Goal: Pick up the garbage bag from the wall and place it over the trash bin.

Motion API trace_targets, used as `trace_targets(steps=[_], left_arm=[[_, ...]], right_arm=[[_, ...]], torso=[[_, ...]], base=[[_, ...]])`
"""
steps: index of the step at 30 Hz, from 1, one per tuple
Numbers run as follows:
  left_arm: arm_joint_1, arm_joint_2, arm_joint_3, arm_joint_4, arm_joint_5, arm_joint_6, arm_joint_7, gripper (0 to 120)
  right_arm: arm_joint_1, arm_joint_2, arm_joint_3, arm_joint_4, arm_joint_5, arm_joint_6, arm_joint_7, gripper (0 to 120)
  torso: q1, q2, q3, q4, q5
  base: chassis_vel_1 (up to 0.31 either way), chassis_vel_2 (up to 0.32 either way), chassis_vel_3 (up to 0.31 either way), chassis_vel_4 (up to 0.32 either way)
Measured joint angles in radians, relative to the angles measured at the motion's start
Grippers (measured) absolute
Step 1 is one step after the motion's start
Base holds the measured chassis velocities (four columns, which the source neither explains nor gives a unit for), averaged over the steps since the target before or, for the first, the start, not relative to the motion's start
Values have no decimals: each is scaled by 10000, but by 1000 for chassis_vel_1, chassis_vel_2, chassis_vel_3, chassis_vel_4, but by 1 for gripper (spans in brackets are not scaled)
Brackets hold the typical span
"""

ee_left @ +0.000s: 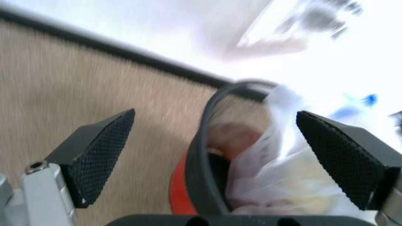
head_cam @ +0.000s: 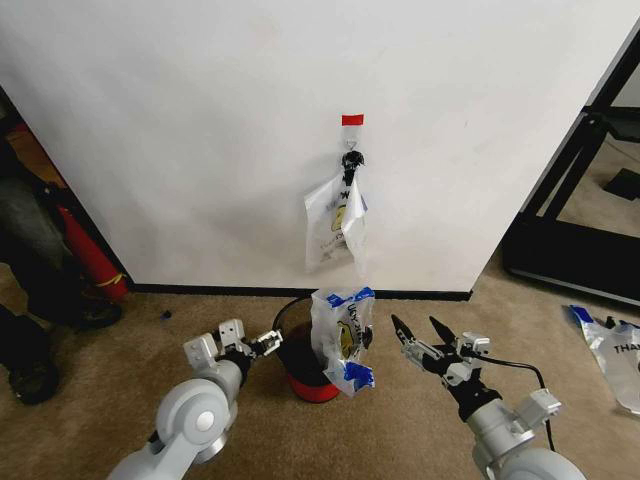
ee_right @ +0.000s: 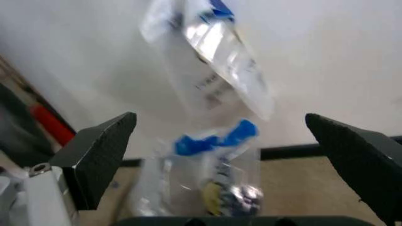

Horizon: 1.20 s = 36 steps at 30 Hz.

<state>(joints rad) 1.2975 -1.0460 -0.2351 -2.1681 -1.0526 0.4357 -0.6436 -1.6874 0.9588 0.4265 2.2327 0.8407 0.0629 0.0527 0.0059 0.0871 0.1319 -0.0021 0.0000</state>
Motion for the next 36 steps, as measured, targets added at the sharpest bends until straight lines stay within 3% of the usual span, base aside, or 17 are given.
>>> trace_targets(steps=[3,5,7,11,16,17,24,27,30,36], left_arm=[[-75,445,310,-973,158,106,-200,100],[-133,508,403,-1125,166,151,-231,100],[-779,1060,1086,-1830,102,505,-336,100],[-2458,1979,2339,-1686,431,652,30,100],[-4141,2685,3687,-1178,1088,799,602,100],[-4141,2685,3687,-1178,1088,799,602,100],[-6702,2858,6230,-833,1181,1764,1035,100],[-7463,2804,6815,-763,959,2247,1044,100],[-8721,2365,7759,-433,309,2983,628,100],[-9798,1599,8681,802,44,3068,99,99]], right_arm=[[57,31,131,-210,-244,-633,617,100],[95,49,137,-251,-239,-744,811,100],[218,163,187,-465,-366,-1038,1477,100],[245,309,193,-498,-522,-1232,1861,100],[192,473,136,-491,-739,-1241,1857,100],[192,473,136,-491,-739,-1241,1857,100],[196,560,-3,-540,-959,-1259,1838,100],[232,558,-68,-568,-1029,-1287,1837,100],[288,575,-156,-656,-1107,-1290,1831,100],[285,577,-204,-669,-1112,-1264,1784,100]], torso=[[0,0,0,-1,0],[0,0,0,0,0],[0,0,0,-1,1],[0,0,0,-3,0],[1,0,1,-2,-1],[1,0,1,-2,-1],[2,0,1,-2,-1],[1,0,1,-2,3],[1,0,1,0,0],[1,0,1,-3,1]], base=[[0,0,0,0],[0,0,0,0],[0,0,0,0],[0,0,0,0],[0,0,0,0],[0,0,0,0],[0,0,0,0],[0,0,0,0],[0,0,0,0],[0,0,0,0]])
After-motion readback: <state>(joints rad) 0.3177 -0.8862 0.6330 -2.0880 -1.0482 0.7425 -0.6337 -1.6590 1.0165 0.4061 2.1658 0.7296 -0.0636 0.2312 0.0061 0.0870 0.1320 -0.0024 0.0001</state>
